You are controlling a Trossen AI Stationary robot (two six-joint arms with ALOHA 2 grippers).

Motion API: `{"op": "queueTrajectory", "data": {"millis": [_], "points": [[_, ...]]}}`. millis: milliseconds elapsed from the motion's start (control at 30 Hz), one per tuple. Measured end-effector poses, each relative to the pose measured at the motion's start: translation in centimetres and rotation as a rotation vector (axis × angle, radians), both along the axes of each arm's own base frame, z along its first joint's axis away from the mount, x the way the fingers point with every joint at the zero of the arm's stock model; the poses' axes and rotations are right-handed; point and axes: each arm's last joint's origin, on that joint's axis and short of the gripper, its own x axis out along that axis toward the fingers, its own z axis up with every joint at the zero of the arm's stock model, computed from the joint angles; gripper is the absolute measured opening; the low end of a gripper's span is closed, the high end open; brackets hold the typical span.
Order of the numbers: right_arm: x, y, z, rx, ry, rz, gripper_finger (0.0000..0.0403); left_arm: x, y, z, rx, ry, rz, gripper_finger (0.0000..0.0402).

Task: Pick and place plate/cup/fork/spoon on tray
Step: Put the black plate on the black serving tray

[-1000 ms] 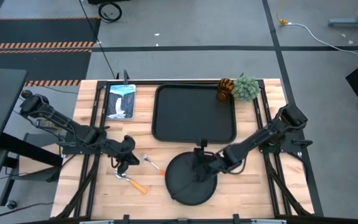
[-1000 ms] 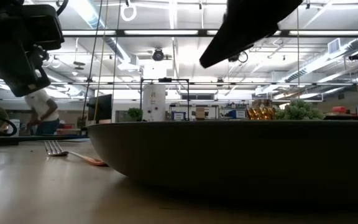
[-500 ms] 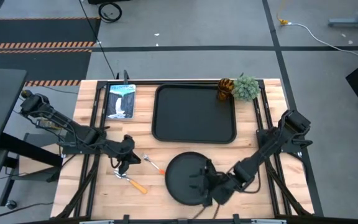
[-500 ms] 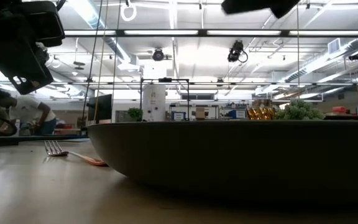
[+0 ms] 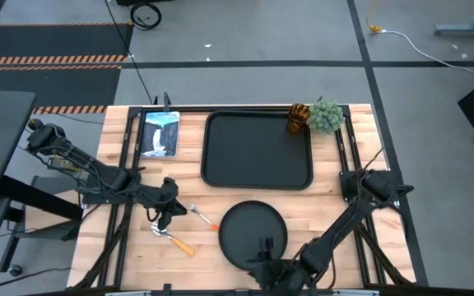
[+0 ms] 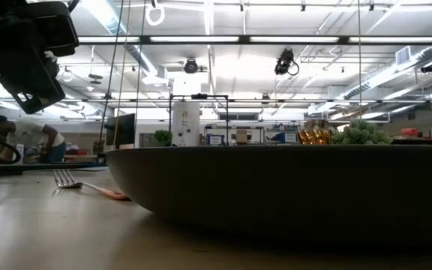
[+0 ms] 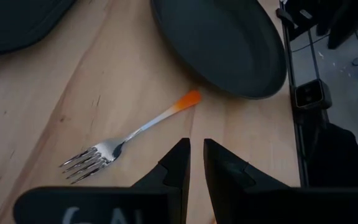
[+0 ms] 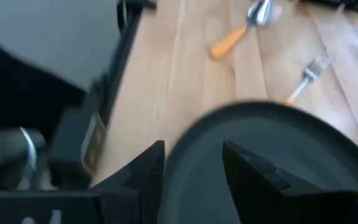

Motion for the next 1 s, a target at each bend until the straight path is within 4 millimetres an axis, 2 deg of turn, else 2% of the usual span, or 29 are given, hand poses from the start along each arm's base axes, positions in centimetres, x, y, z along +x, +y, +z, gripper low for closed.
{"op": "queueTrajectory", "data": {"millis": [200, 400, 633, 1000], "points": [[-0.3, 1.2, -1.4, -0.171, 0.225, 0.013, 0.0169, 0.0, 0.0, 0.0, 0.006, 0.000, -0.004, 0.0053], [-0.1, 1.9, -2.3, -0.149, 0.364, 0.040, 0.0169, 0.0, 0.0, 0.0, 0.011, 0.000, -0.007, 0.0053], [-0.5, 1.8, -2.1, -0.121, 0.405, 0.022, 0.0169, 0.0, 0.0, 0.0, 0.026, -0.004, -0.018, 0.0053], [-1.4, 1.1, -4.2, -0.118, 0.473, -0.025, 0.0168, 0.0, 0.0, 0.0, 0.029, -0.006, -0.017, 0.0052]]}}
